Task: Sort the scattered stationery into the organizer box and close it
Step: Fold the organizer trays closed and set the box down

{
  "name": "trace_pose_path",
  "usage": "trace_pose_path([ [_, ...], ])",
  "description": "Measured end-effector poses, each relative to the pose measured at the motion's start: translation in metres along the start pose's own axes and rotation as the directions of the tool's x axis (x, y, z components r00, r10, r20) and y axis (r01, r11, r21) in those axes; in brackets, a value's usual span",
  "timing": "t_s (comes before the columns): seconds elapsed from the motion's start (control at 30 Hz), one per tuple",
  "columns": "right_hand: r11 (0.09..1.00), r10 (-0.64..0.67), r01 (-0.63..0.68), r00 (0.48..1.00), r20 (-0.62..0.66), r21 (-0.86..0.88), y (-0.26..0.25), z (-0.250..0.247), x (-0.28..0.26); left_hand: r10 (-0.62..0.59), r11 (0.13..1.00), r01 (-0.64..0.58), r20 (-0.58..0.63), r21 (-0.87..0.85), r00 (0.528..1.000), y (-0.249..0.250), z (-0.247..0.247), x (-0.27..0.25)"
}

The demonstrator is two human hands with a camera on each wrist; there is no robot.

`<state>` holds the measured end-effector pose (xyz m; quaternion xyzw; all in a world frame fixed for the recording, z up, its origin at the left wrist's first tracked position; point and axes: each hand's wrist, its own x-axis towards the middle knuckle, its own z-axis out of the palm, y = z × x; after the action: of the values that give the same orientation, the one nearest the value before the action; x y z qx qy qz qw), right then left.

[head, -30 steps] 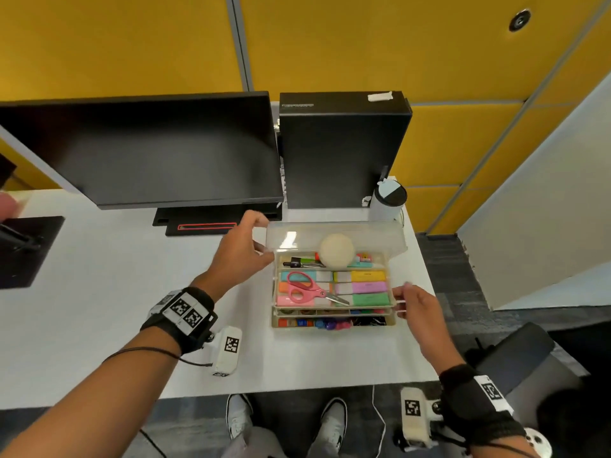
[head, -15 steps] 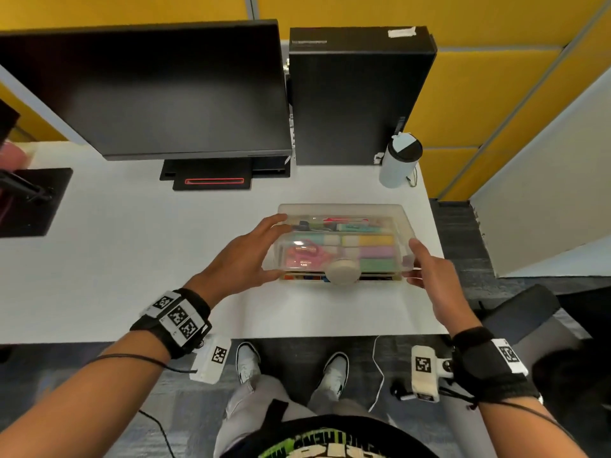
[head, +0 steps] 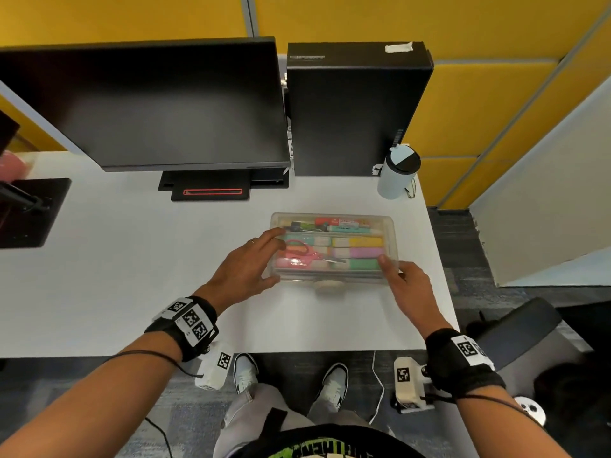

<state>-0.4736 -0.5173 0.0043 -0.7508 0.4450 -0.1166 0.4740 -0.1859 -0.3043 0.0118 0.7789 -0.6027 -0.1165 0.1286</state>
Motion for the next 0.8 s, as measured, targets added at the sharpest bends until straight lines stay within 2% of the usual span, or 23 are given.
trace_pose_path([
  [0.23,0.998,0.042,-0.046,0.996,0.077,0.043,-0.013,0.017,0.056,-0.102,0.995,0.101,-0.062,-0.014,0.993,-0.015,-0.006,0.031],
  [0.43,0.999,0.031,-0.032,0.988,0.152,0.001,-0.03,0.025,0.097,-0.23,0.973,0.224,-0.115,-0.065,0.966,-0.025,-0.012,0.058],
  [0.6,1.0,0.009,-0.008,0.987,0.158,-0.006,-0.048,0.029,0.119,-0.322,0.943,0.303,-0.15,-0.136,0.935,-0.034,-0.013,0.078],
  [0.8,0.999,0.03,-0.037,0.984,0.173,0.036,-0.062,0.028,0.133,-0.35,0.937,0.34,-0.181,-0.082,0.919,-0.034,-0.009,0.093],
])
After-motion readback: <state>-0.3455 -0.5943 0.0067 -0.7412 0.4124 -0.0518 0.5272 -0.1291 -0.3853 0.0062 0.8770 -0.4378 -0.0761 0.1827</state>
